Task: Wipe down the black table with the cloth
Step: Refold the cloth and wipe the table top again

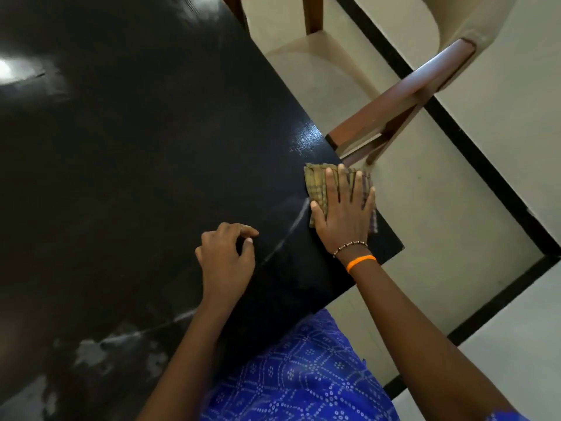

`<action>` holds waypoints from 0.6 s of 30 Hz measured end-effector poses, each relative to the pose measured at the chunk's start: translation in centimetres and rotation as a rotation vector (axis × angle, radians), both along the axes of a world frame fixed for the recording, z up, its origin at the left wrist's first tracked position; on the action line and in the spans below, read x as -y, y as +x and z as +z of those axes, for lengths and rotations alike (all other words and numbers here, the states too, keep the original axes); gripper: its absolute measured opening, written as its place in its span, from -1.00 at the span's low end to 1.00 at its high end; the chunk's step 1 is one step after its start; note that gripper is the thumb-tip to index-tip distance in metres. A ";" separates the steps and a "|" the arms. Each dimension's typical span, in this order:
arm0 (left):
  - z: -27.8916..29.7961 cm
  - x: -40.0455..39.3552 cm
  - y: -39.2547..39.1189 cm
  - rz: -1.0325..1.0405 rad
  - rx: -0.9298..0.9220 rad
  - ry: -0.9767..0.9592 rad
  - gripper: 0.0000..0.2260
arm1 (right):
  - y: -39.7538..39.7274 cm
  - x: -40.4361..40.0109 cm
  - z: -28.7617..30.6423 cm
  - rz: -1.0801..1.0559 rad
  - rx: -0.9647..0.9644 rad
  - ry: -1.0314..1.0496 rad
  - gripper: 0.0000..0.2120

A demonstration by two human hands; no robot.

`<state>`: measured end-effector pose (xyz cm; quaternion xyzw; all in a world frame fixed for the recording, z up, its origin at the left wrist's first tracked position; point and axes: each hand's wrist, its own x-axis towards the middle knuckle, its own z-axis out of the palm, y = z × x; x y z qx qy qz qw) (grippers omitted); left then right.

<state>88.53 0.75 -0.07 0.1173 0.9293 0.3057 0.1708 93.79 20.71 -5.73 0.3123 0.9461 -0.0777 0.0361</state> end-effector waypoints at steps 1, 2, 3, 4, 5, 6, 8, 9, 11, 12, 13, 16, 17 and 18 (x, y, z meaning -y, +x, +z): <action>0.2 1.0 0.0 0.024 -0.008 -0.003 -0.84 | -0.5 0.8 -0.1 0.033 -0.004 0.000 -0.34; 0.4 2.0 0.0 0.040 -0.013 -0.013 -0.84 | -0.9 1.8 -0.1 0.075 -0.010 -0.005 -0.34; 0.5 3.0 0.1 0.049 -0.015 -0.024 -0.84 | -1.2 3.0 -0.1 0.127 -0.017 -0.012 -0.34; 0.5 3.9 0.2 0.056 -0.011 -0.032 -0.84 | -1.4 4.1 -0.2 0.176 -0.022 -0.023 -0.34; 0.6 5.0 0.4 0.068 -0.008 -0.032 -0.84 | -1.7 5.5 -0.2 0.223 -0.029 -0.034 -0.34; 0.6 6.1 0.7 0.078 -0.008 -0.031 -0.84 | -2.0 6.9 -0.2 0.261 -0.039 -0.049 -0.34; 0.7 8.6 1.7 0.111 -0.017 -0.028 -0.84 | -2.6 10.1 -0.1 0.313 -0.049 -0.083 -0.34; 0.7 9.6 2.2 0.133 -0.023 -0.027 -0.84 | -2.9 11.5 -0.2 0.328 -0.045 -0.093 -0.34; 0.7 12.1 3.6 0.200 -0.037 -0.014 -0.84 | -3.3 15.0 -0.1 0.389 -0.031 -0.096 -0.33; 0.8 13.5 4.3 0.235 -0.039 -0.008 -0.85 | -3.6 17.0 -0.1 0.426 -0.021 -0.100 -0.33; 0.8 15.1 5.1 0.275 -0.042 -0.005 -0.85 | -3.9 19.4 0.0 0.472 -0.017 -0.100 -0.33; 0.5 18.5 7.1 0.371 -0.045 -0.029 -0.85 | -4.4 25.3 0.1 0.570 -0.017 -0.125 -0.33; 0.4 20.2 7.9 0.423 -0.050 -0.042 -0.85 | -4.4 27.9 0.1 0.616 -0.018 -0.139 -0.33; 0.1 21.9 8.6 0.470 -0.060 -0.056 -0.84 | -4.4 30.5 0.1 0.660 -0.017 -0.150 -0.33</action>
